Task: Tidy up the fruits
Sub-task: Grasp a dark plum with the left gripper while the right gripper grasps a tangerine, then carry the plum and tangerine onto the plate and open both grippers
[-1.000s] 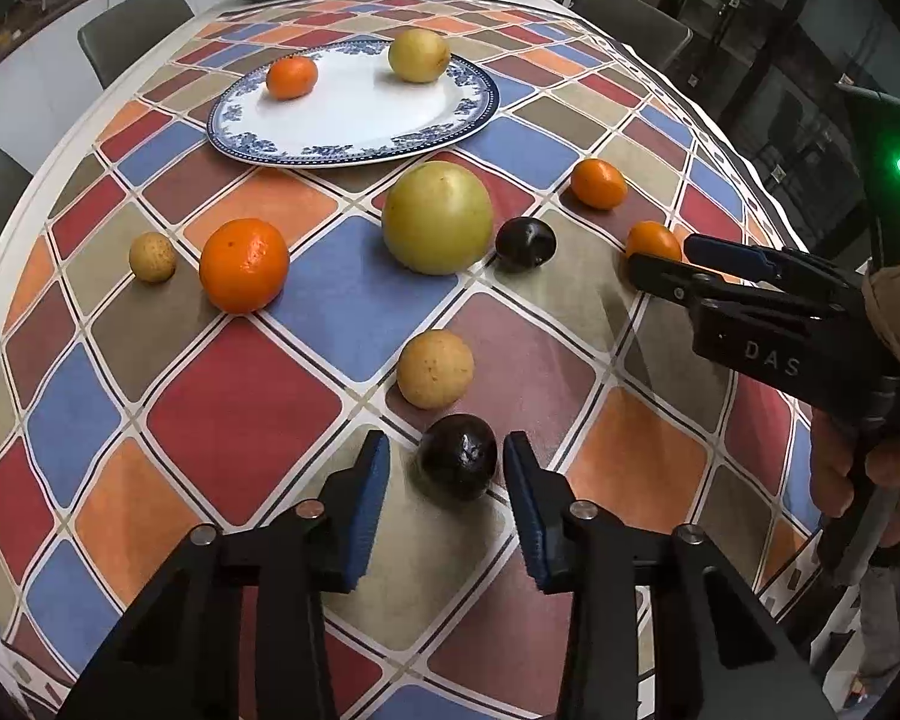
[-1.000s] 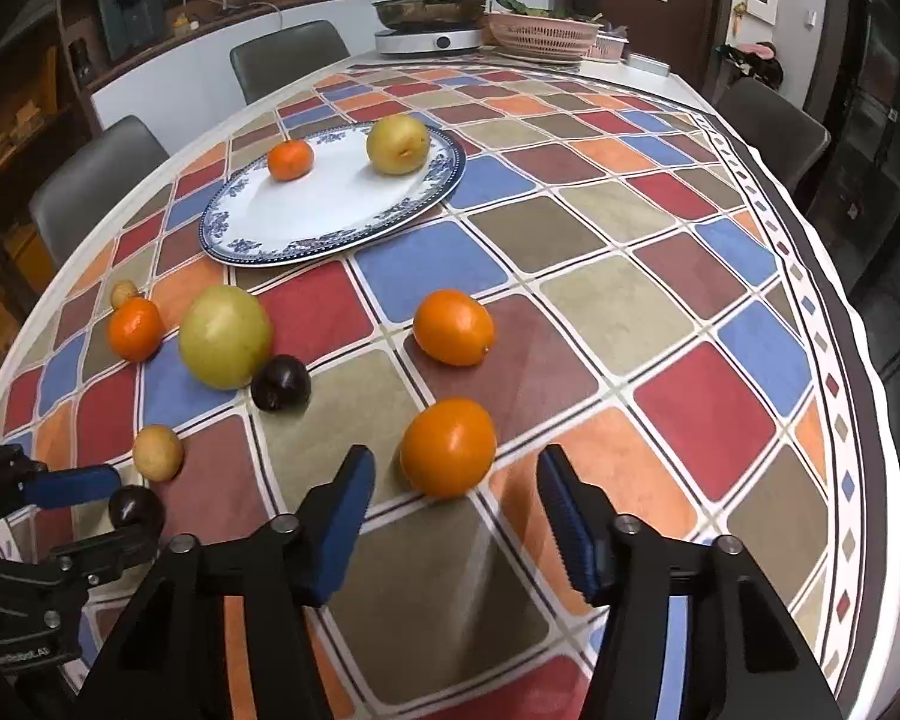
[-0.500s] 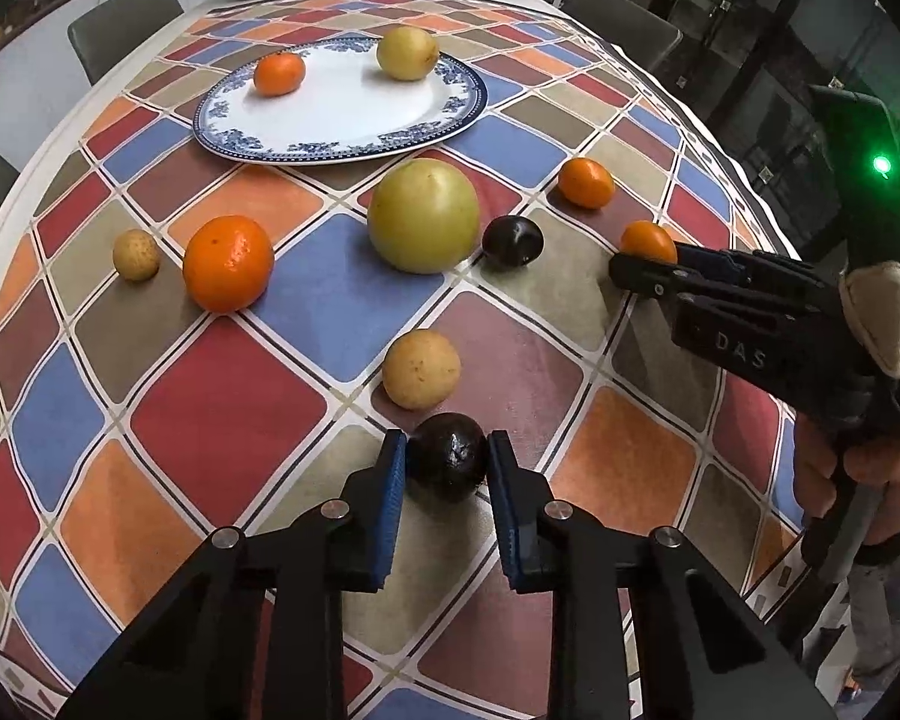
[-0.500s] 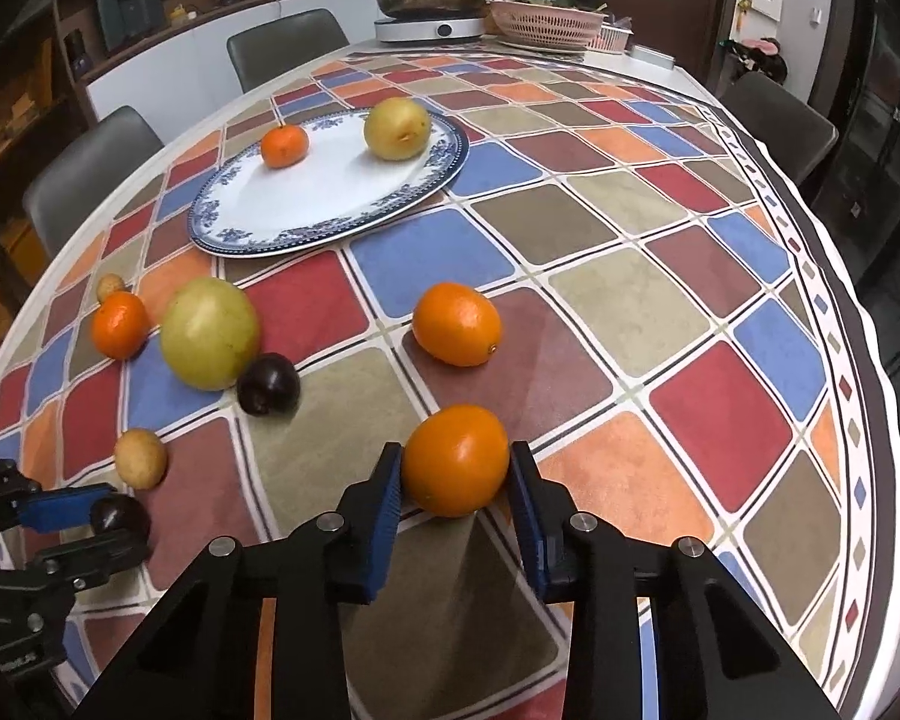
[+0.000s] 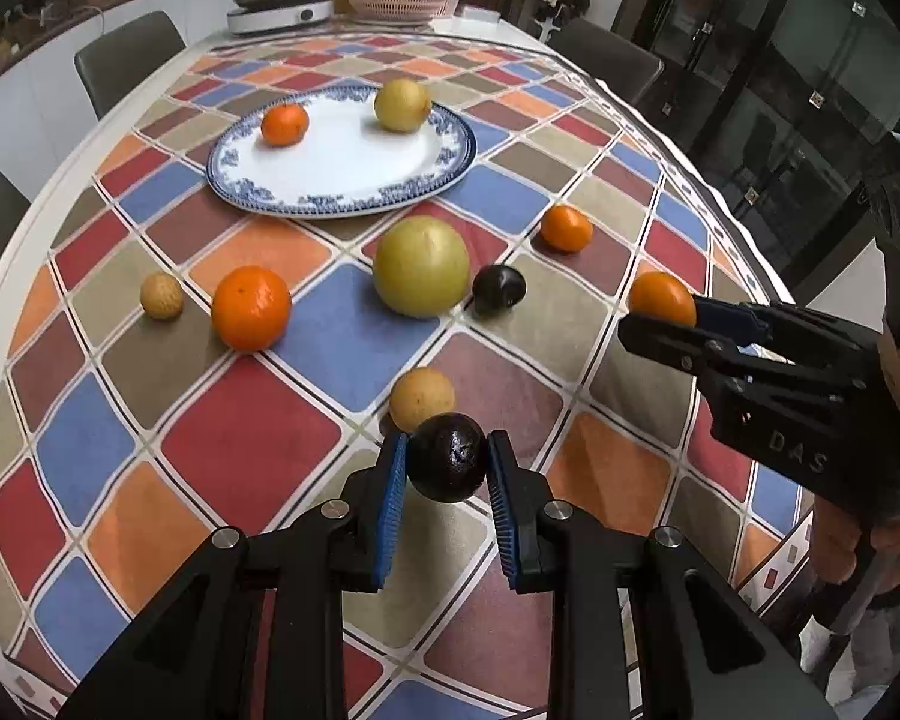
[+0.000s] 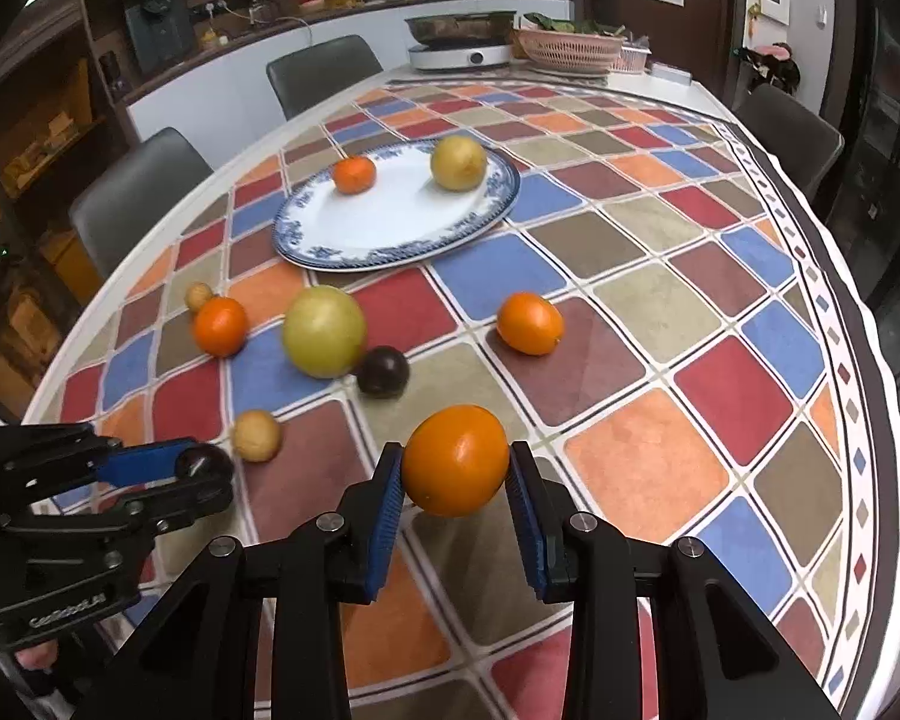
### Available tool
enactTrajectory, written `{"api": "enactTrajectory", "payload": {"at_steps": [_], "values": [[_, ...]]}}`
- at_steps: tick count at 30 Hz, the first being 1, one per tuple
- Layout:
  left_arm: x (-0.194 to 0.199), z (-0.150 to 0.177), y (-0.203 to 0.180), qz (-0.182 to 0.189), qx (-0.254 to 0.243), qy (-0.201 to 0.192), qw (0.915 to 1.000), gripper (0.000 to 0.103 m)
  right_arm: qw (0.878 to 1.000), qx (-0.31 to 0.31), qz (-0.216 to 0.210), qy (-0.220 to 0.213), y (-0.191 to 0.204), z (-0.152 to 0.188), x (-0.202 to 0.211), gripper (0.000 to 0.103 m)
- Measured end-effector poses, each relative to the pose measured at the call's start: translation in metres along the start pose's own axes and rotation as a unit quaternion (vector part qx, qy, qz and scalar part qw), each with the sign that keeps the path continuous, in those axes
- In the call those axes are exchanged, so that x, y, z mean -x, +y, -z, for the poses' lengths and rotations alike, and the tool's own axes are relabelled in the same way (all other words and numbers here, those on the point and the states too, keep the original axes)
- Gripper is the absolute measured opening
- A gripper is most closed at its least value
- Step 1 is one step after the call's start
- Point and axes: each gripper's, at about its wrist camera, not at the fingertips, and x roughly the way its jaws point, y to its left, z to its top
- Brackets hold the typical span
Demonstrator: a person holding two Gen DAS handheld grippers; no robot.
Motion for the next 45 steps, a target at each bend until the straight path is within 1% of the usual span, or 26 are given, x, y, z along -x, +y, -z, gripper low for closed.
{"api": "enactTrajectory", "payload": {"at_steps": [12, 19, 26, 35, 45], "values": [[0.022, -0.011, 0.007, -0.009, -0.014, -0.042, 0.999, 0.027, 1.0, -0.002, -0.012, -0.017, 0.015, -0.007, 0.017, 0.035], [0.038, -0.026, 0.016, -0.013, -0.025, -0.072, 0.997, 0.027, 0.999, 0.001, -0.014, -0.041, 0.025, -0.023, 0.027, 0.035], [0.046, -0.044, 0.027, -0.022, -0.034, -0.091, 0.995, 0.027, 0.998, 0.021, -0.014, -0.066, 0.037, -0.048, 0.032, 0.035], [0.045, -0.074, 0.042, -0.034, -0.048, -0.107, 0.9926, 0.027, 0.996, 0.038, -0.018, -0.082, 0.044, -0.079, 0.024, 0.035], [0.027, -0.11, 0.06, -0.031, -0.054, -0.108, 0.9922, 0.027, 0.996, 0.046, -0.021, -0.066, 0.04, -0.11, -0.008, 0.035]]}}
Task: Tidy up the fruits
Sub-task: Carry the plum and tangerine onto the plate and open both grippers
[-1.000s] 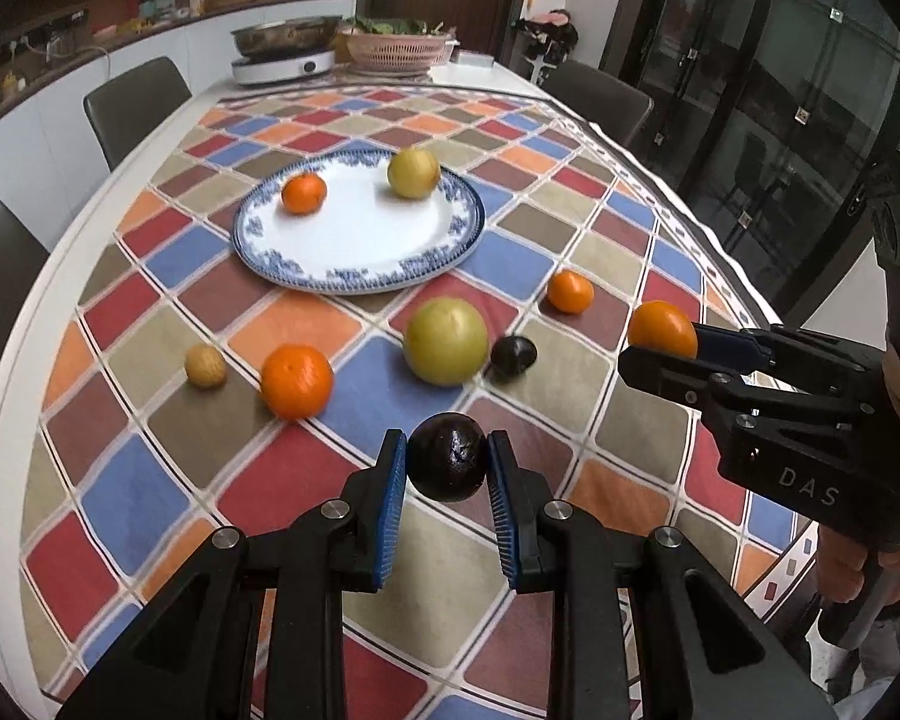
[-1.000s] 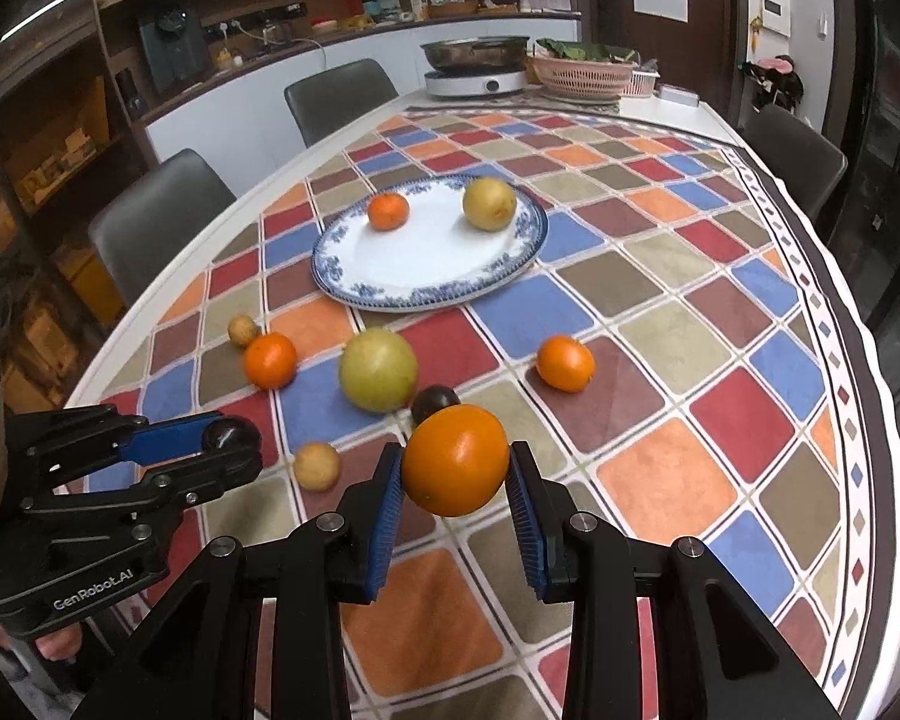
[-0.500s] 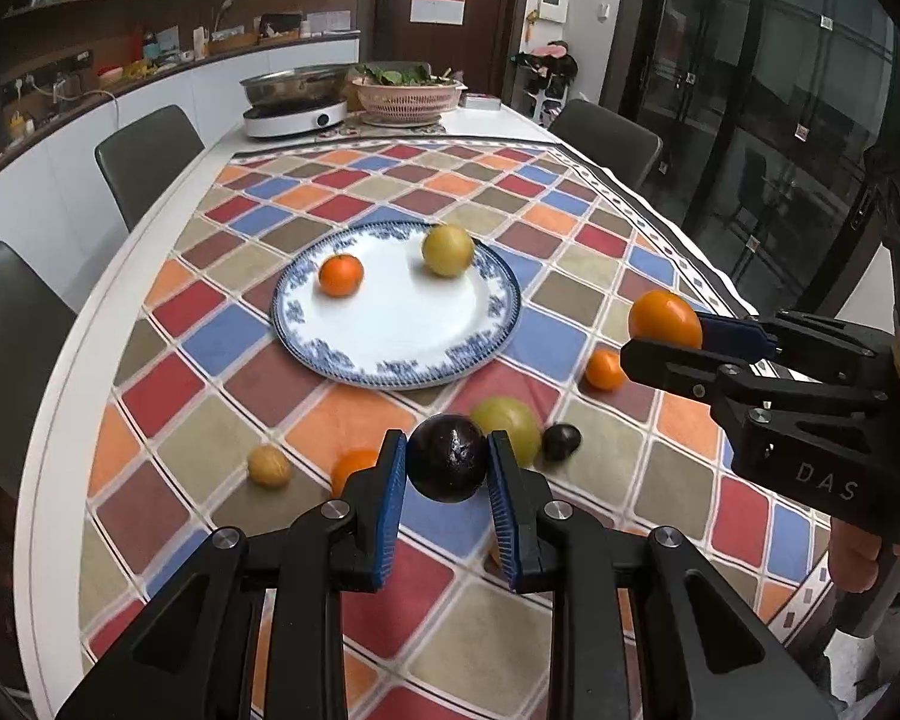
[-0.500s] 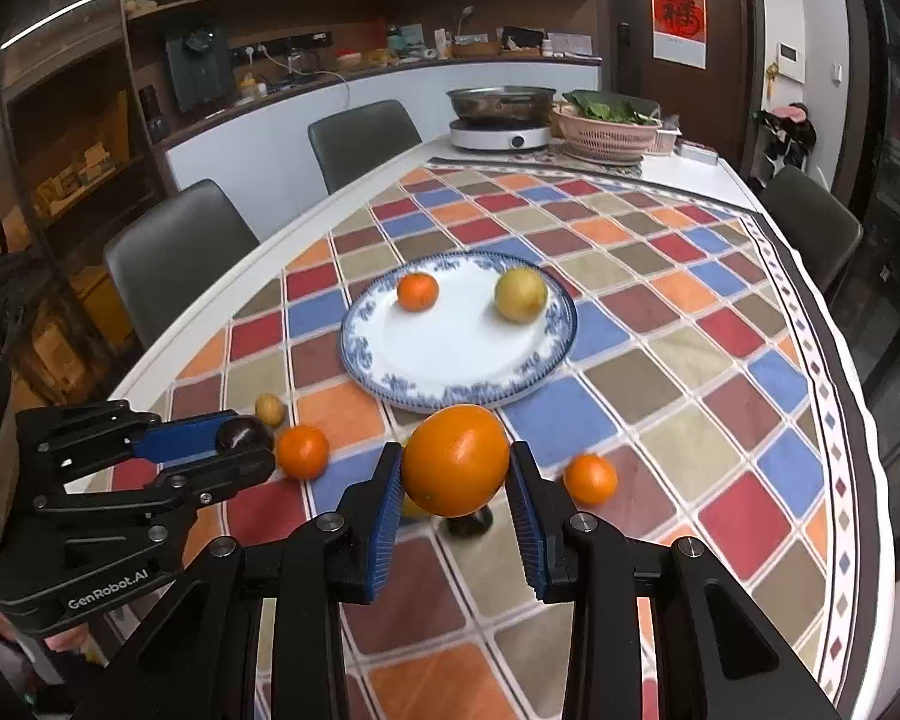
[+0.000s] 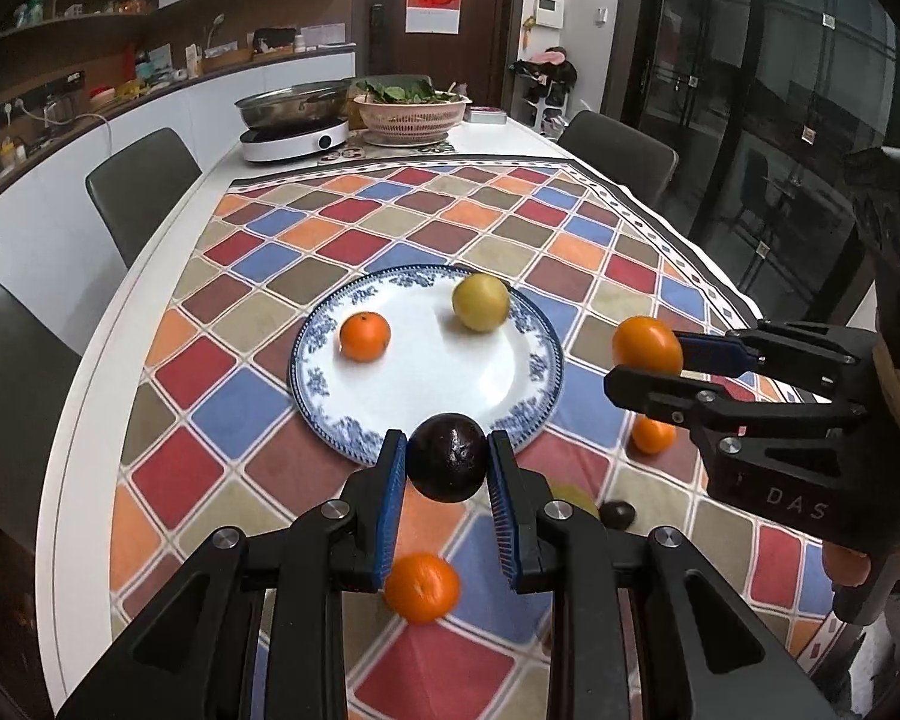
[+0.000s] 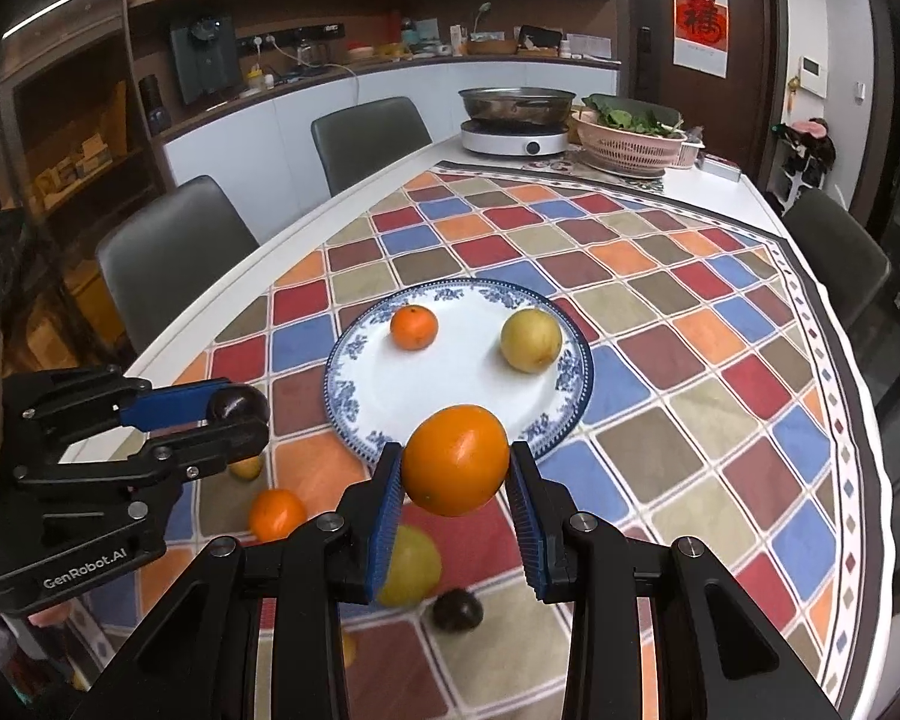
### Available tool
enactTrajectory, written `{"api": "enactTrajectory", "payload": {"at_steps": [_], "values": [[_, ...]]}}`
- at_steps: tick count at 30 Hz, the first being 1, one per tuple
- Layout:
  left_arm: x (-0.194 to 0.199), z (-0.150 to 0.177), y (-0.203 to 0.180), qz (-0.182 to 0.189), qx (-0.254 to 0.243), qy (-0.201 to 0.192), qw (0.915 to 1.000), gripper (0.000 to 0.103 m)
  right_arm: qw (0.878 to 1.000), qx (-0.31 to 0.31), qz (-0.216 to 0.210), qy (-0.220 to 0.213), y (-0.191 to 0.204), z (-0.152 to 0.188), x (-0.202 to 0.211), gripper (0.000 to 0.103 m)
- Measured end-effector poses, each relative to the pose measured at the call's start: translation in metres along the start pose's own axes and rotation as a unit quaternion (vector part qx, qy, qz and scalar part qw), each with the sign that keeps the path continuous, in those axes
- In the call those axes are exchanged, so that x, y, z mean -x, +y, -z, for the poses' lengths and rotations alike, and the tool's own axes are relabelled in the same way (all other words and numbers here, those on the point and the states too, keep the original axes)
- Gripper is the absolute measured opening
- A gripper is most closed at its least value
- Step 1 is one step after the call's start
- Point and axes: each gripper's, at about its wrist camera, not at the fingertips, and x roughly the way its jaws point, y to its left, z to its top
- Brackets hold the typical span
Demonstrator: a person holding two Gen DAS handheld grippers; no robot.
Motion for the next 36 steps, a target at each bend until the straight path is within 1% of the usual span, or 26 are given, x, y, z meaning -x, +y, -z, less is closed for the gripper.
{"api": "enactTrajectory", "payload": {"at_steps": [7, 17, 24, 33, 34, 35, 36], "values": [[-0.028, -0.015, 0.016, 0.002, -0.002, 0.007, 1.0, 0.027, 1.0, -0.005, -0.006, 0.012, -0.006, -0.015, -0.032, 0.035], [-0.081, -0.03, 0.042, 0.018, 0.011, 0.045, 0.9988, 0.027, 0.999, -0.017, -0.005, 0.045, -0.017, -0.031, -0.085, 0.035], [-0.114, -0.038, 0.05, 0.019, 0.004, 0.071, 0.9973, 0.027, 0.998, -0.021, -0.009, 0.064, -0.022, -0.038, -0.112, 0.035], [-0.133, -0.044, 0.053, 0.019, 0.001, 0.087, 0.9961, 0.027, 0.996, -0.03, -0.01, 0.083, -0.028, -0.039, -0.133, 0.035], [-0.133, -0.045, 0.053, 0.017, 0.001, 0.088, 0.9959, 0.028, 0.996, -0.031, -0.009, 0.082, -0.029, -0.04, -0.134, 0.035], [-0.134, -0.045, 0.053, 0.016, 0.001, 0.089, 0.9959, 0.032, 0.996, -0.033, -0.008, 0.081, -0.03, -0.04, -0.135, 0.035], [-0.133, -0.046, 0.053, 0.016, 0.0, 0.087, 0.9961, 0.04, 0.996, -0.035, -0.008, 0.081, -0.03, -0.04, -0.135, 0.035]]}}
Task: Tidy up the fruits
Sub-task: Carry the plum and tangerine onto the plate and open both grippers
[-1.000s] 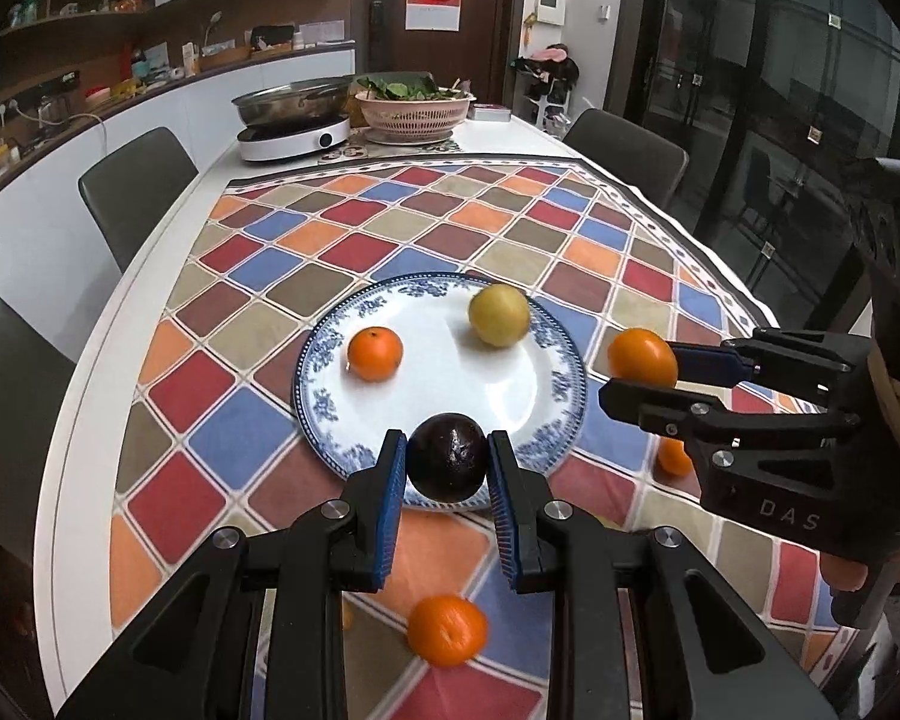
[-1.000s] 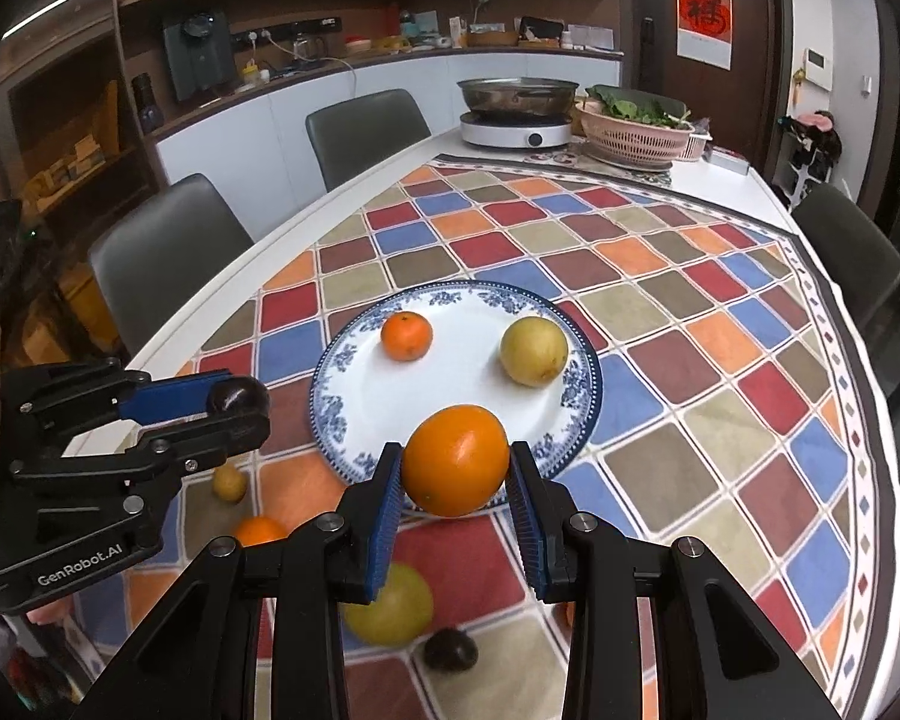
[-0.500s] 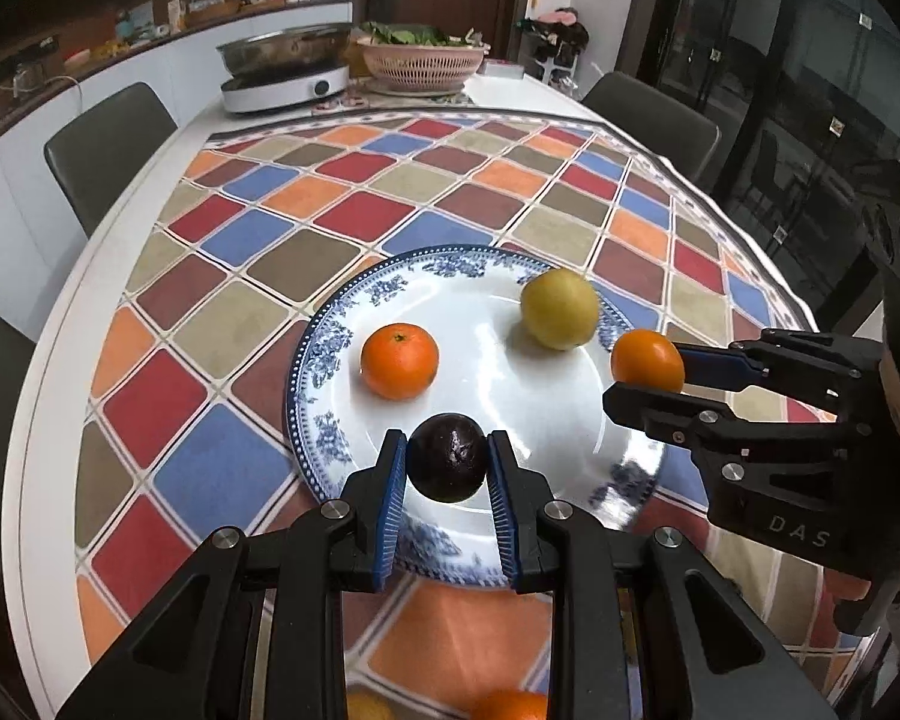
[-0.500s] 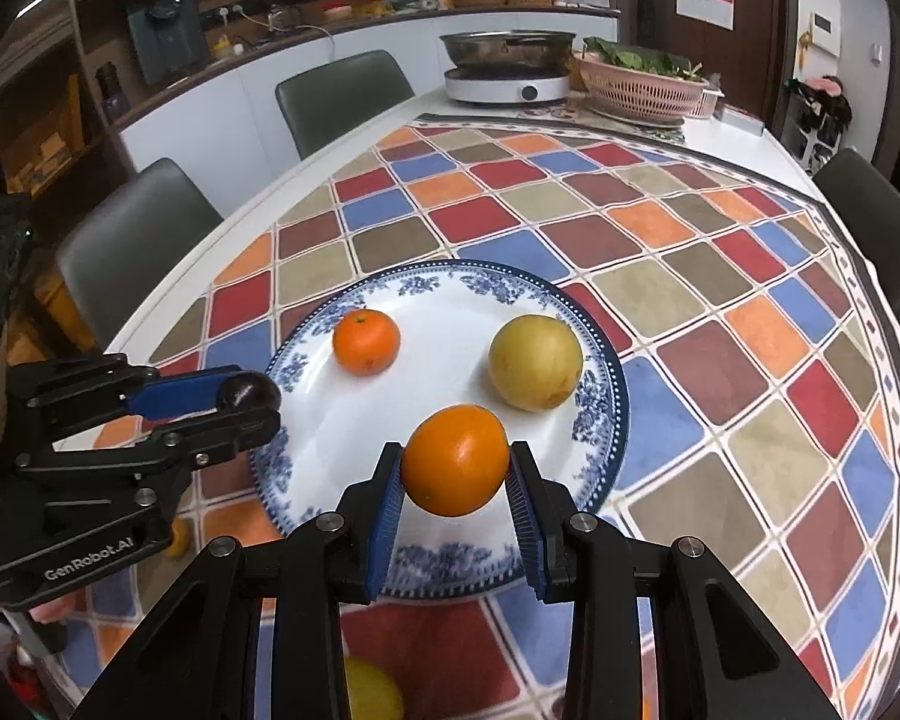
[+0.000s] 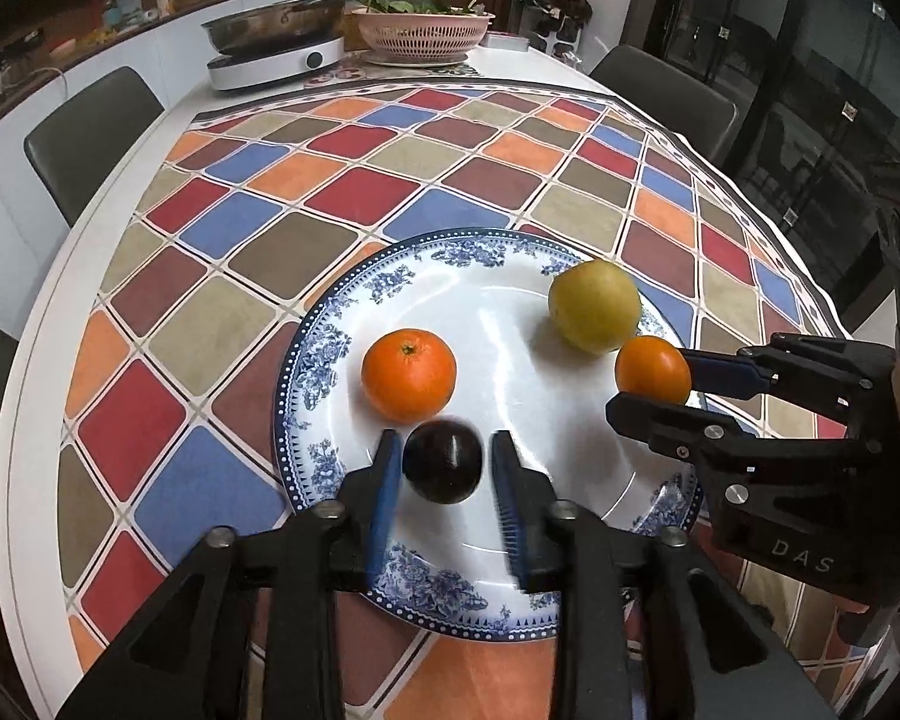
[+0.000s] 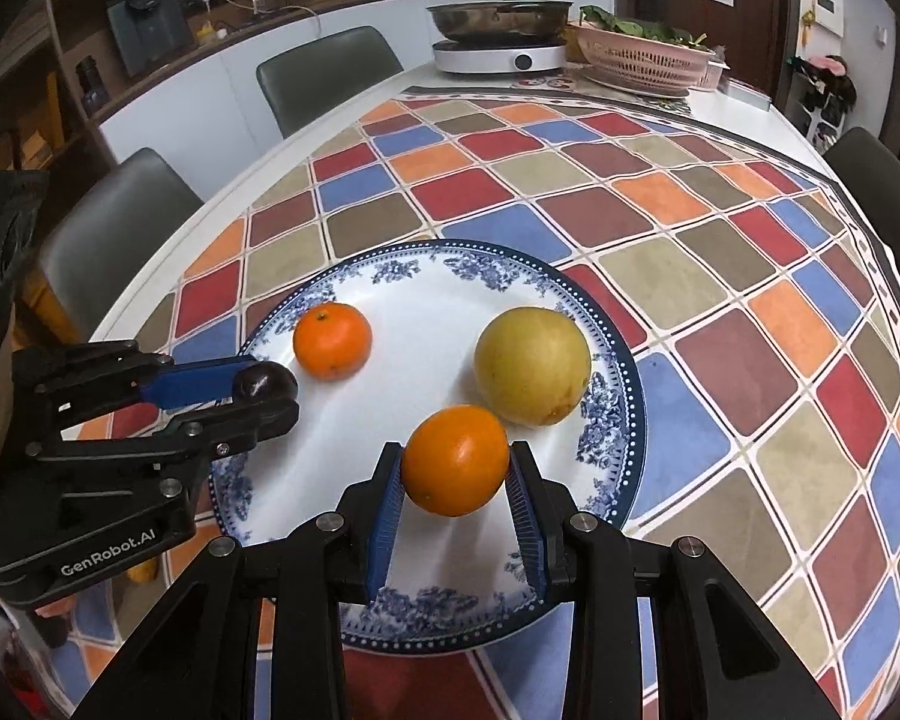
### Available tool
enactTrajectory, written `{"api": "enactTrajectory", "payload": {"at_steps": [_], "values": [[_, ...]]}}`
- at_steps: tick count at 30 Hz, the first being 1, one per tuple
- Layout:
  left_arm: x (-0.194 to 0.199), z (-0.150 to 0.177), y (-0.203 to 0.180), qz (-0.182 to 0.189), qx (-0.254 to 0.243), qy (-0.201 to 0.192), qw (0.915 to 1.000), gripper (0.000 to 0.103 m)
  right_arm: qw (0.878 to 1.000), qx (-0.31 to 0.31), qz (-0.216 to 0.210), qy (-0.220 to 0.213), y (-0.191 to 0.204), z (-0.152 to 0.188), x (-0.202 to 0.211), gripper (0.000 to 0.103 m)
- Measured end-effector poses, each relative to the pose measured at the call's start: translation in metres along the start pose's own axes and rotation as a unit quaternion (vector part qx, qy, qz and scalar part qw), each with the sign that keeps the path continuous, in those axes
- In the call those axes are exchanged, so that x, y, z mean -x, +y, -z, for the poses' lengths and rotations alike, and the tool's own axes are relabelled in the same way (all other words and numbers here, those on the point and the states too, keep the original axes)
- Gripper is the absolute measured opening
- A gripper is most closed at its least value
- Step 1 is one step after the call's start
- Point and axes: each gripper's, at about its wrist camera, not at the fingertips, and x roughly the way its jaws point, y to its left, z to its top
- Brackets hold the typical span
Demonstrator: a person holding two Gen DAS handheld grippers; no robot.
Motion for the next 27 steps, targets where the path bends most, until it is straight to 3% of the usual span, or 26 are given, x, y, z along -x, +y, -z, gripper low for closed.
{"api": "enactTrajectory", "payload": {"at_steps": [3, 9, 12, 27], "values": [[0.009, 0.001, -0.001, -0.018, -0.001, -0.013, 0.9998, 0.045, 1.0, -0.011, -0.001, 0.0, -0.003, 0.0, 0.002, 0.045], [0.044, 0.011, -0.007, -0.064, -0.003, -0.049, 0.9968, 0.056, 0.999, -0.009, 0.031, -0.022, -0.001, 0.005, 0.027, 0.047], [0.06, 0.015, -0.012, -0.071, -0.004, -0.061, 0.9956, 0.061, 0.999, -0.003, 0.035, -0.033, 0.003, 0.01, 0.042, 0.054], [0.138, 0.051, -0.049, -0.076, 0.006, -0.118, 0.9901, 0.074, 0.995, 0.033, 0.022, -0.093, 0.025, 0.044, 0.124, 0.054]]}}
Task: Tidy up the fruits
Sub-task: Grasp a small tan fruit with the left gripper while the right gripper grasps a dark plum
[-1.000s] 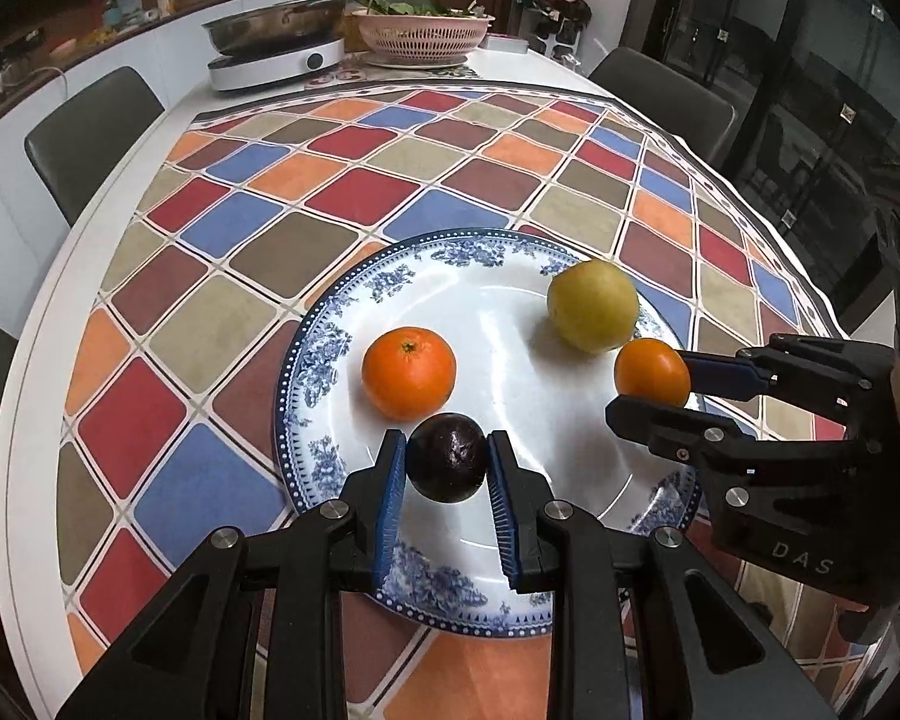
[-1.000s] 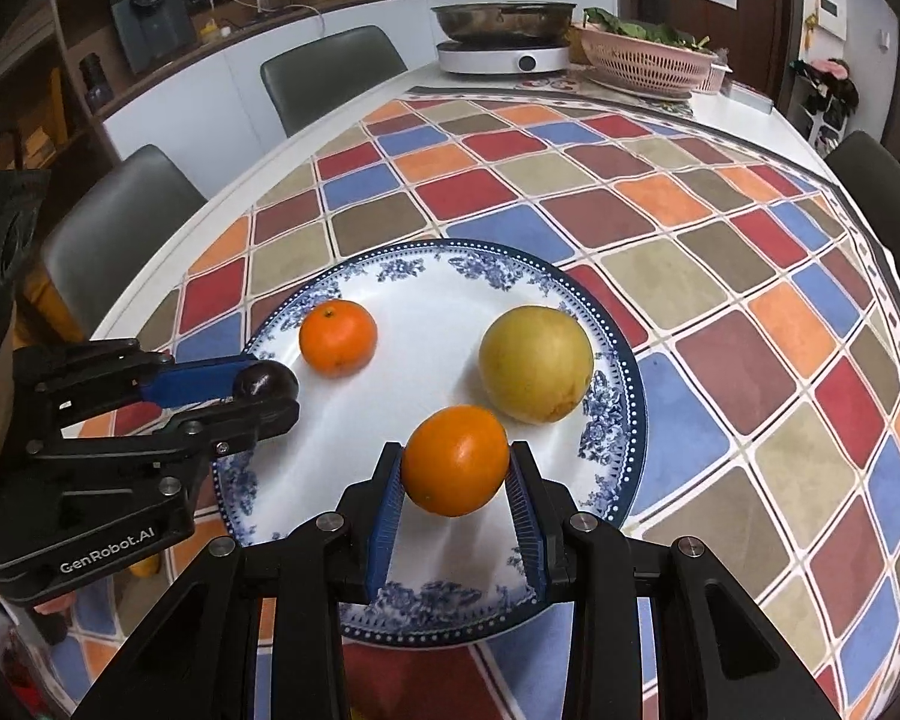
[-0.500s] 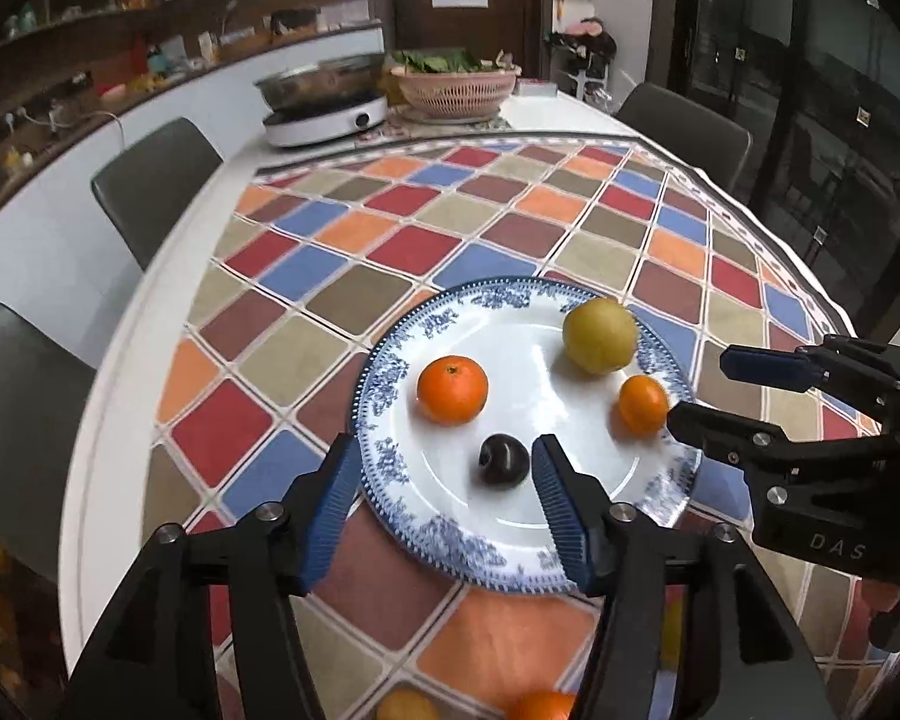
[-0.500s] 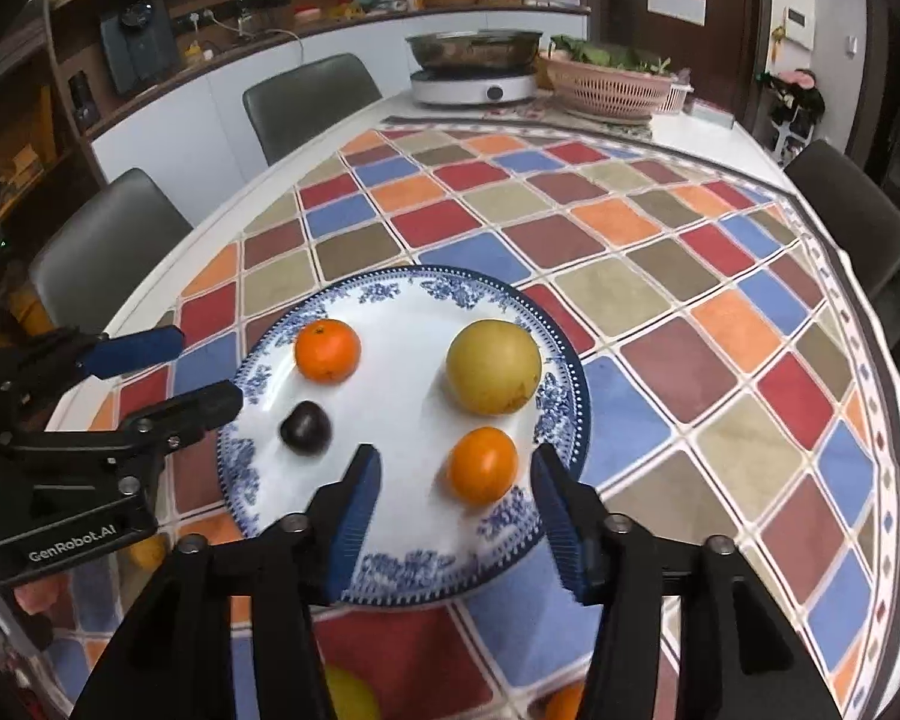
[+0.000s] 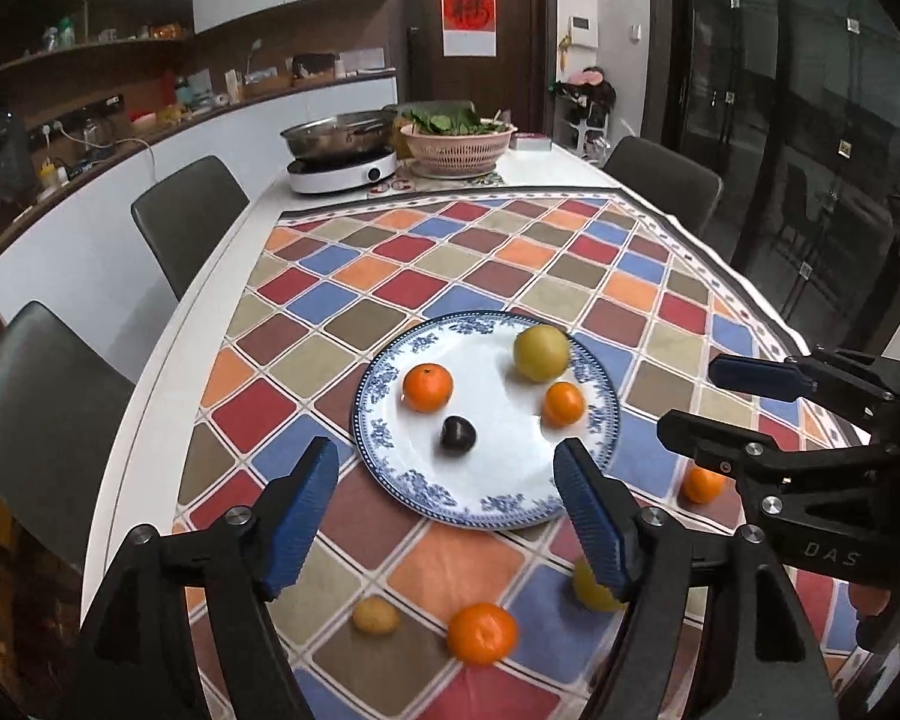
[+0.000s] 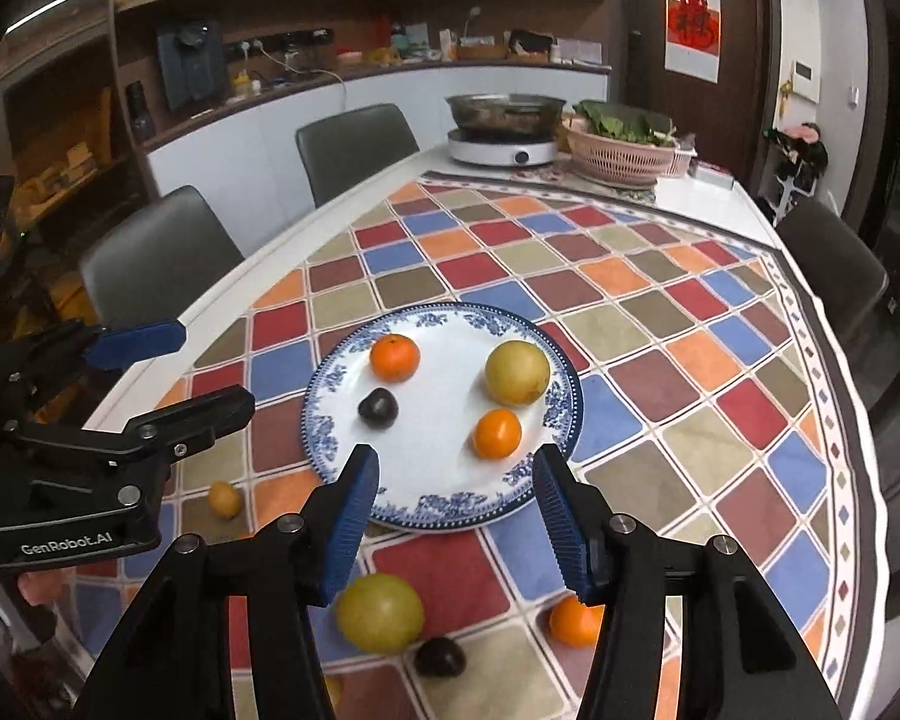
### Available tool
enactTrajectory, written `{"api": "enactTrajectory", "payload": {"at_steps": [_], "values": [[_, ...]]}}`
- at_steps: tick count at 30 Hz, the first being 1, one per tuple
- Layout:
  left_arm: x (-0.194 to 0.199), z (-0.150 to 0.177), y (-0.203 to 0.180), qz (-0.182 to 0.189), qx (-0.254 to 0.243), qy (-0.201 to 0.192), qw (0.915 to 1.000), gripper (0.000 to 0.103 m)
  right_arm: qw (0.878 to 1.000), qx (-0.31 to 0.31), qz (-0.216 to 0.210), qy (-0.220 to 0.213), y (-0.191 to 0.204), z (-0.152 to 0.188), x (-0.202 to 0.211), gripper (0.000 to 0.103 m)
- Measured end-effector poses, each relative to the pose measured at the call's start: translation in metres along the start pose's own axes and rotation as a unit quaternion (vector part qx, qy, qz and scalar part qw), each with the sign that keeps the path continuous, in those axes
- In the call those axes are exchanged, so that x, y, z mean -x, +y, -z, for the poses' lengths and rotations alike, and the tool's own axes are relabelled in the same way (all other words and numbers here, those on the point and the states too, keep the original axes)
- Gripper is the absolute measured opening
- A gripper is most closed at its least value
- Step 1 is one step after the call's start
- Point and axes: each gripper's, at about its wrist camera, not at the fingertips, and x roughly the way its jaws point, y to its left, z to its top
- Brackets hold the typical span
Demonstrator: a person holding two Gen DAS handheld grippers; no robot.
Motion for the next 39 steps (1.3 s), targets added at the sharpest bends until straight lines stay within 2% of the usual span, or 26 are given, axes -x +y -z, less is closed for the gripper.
{"api": "enactTrajectory", "payload": {"at_steps": [8, 18, 31, 39], "values": [[0.032, 0.024, -0.02, -0.011, -0.008, -0.01, 0.9998, 0.074, 0.999, 0.037, 0.002, -0.008, 0.006, 0.017, 0.03, 0.054], [0.049, 0.055, -0.042, 0.003, -0.01, 0.0, 0.9999, 0.074, 0.996, 0.093, 0.004, -0.013, 0.016, 0.044, 0.058, 0.054], [0.029, 0.092, -0.072, 0.026, -0.042, 0.04, 0.998, 0.074, 0.989, 0.147, -0.011, 0.023, 0.012, 0.081, 0.049, 0.054], [0.006, 0.111, -0.079, 0.045, -0.06, 0.069, 0.9948, 0.073, 0.985, 0.16, -0.035, 0.049, 0.008, 0.098, 0.023, 0.054]]}}
